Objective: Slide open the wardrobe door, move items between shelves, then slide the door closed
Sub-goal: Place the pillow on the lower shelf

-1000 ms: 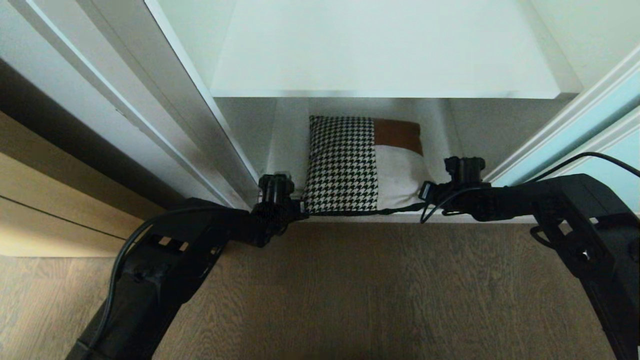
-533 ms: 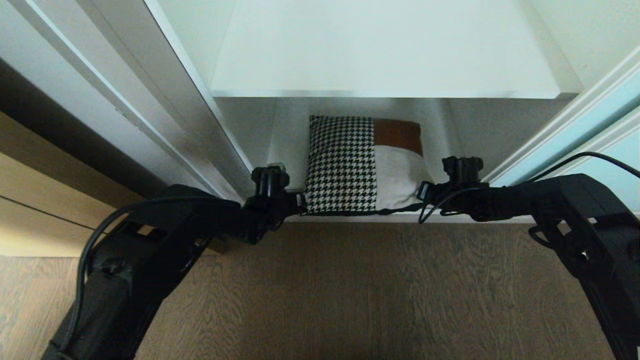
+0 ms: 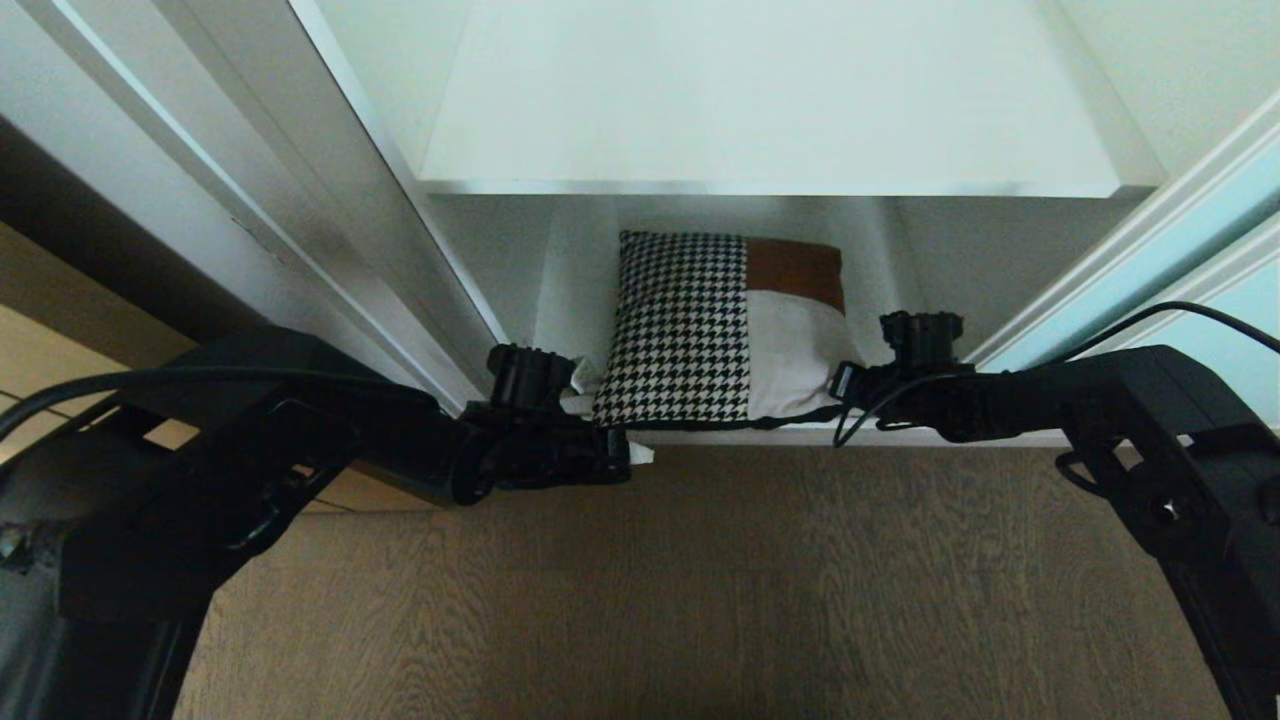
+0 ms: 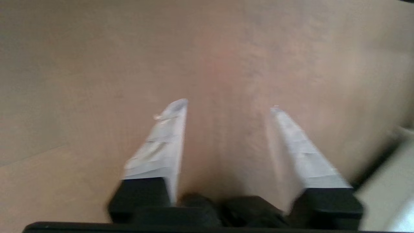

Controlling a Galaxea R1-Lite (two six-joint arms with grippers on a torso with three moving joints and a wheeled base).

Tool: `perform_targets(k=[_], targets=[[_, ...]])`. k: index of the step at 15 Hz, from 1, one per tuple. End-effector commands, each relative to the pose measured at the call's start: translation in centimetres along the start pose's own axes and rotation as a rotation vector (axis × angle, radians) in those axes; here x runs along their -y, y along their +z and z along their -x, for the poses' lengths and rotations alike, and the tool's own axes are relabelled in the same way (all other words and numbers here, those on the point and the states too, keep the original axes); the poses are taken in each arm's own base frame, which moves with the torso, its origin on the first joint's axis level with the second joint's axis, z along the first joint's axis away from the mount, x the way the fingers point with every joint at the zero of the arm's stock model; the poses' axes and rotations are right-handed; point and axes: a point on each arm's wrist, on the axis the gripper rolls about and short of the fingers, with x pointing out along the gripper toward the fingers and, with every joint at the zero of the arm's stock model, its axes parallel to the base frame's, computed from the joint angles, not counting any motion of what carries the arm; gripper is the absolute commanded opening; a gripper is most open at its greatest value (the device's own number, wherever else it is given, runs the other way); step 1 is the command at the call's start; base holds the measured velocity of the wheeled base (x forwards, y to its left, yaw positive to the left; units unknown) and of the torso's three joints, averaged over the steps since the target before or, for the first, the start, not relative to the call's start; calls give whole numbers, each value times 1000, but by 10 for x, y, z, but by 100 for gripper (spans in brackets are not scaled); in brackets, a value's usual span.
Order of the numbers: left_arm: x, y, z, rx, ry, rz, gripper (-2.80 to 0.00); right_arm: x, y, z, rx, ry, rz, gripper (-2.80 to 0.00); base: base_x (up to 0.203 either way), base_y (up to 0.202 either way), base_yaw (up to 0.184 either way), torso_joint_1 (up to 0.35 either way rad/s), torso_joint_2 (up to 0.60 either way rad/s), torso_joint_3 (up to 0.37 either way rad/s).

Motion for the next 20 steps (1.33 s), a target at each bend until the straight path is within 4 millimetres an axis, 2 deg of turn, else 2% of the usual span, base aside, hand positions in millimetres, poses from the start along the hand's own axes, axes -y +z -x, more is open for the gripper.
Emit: perform_targets(k=[1, 3, 7, 8, 11, 14, 18, 20], targets=[[0, -4, -13, -29, -40, 3, -280, -5, 0, 1, 0, 10, 1, -280, 0, 0, 0, 0, 0, 0], [-7, -10, -40, -52, -31, 4, -280, -8, -2, 1, -3, 14, 3, -280, 0, 0, 0, 0, 0, 0], [-26, -7, -88, 1, 138, -4, -280, -10, 1, 3, 2, 17, 5, -280, 0, 0, 0, 0, 0, 0], [-32, -12, -98, -7, 174, -3, -280, -10, 1, 3, 2, 17, 5, -280, 0, 0, 0, 0, 0, 0], [-39, -21, -105, -13, 227, -57, -280, -12, -2, 3, -4, 20, 5, -280, 0, 0, 0, 0, 0, 0], [-42, -15, -111, 161, 316, -112, -280, -13, -2, 5, -7, 19, 5, -280, 0, 0, 0, 0, 0, 0], [-35, 3, -109, 404, 381, -180, -280, -13, -2, 5, -7, 22, 5, -280, 0, 0, 0, 0, 0, 0], [-32, -3, -116, 446, 389, -212, -280, -13, -2, 5, -7, 22, 7, -280, 0, 0, 0, 0, 0, 0]])
